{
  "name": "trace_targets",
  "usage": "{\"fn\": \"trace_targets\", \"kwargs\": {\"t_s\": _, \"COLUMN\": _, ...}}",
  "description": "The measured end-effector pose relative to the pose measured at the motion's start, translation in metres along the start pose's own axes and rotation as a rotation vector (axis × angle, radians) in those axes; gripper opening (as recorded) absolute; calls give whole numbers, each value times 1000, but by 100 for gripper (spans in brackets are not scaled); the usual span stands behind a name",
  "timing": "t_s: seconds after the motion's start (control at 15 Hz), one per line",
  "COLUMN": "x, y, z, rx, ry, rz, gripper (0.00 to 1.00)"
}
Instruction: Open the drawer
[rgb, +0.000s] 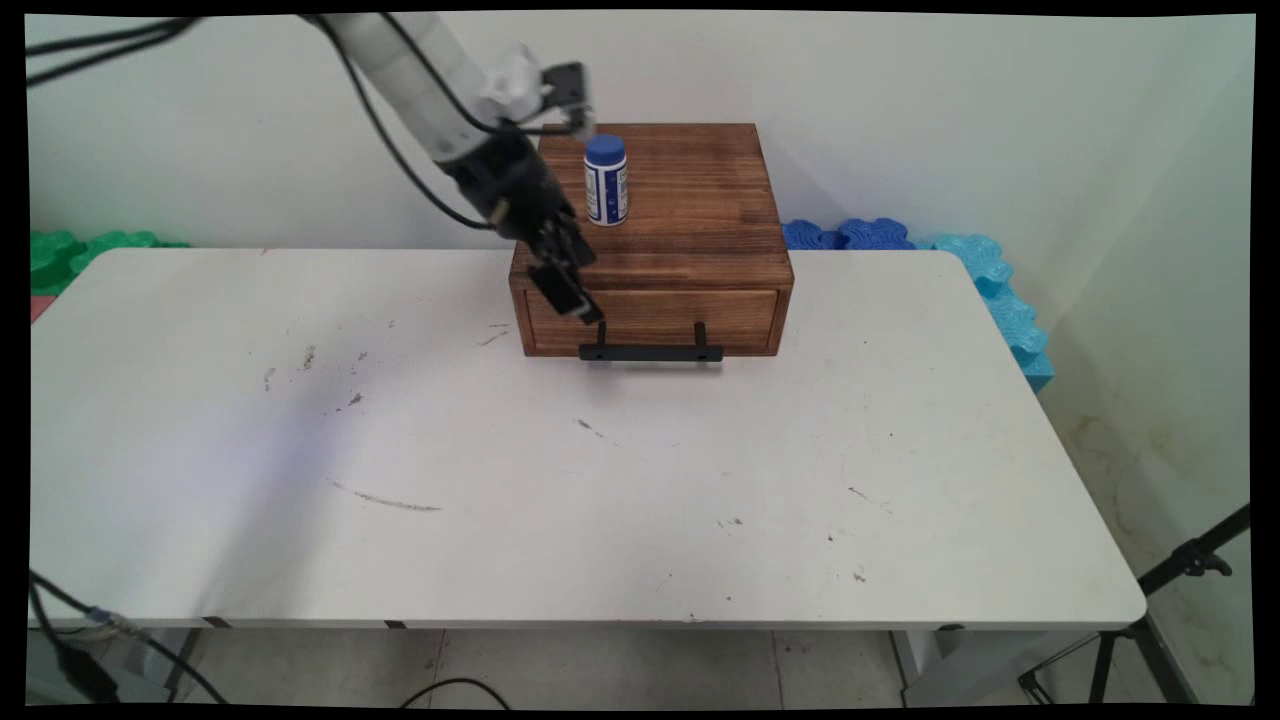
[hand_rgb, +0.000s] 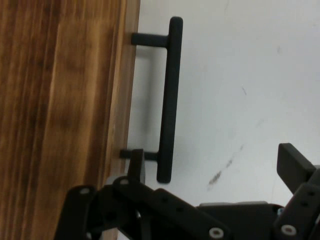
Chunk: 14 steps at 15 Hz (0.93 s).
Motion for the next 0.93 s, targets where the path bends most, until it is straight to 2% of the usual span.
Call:
{"fn": "trace_targets", "kwargs": {"t_s": 0.4, "x": 27, "y": 2, "z": 63, "rx": 12, "ry": -32, "rz": 42, "gripper": 100}}
{"fn": "trace_targets", "kwargs": {"t_s": 0.93, "x": 27, "y": 4, "z": 112, "rx": 29, "ry": -70, "rz": 56, "gripper": 100}}
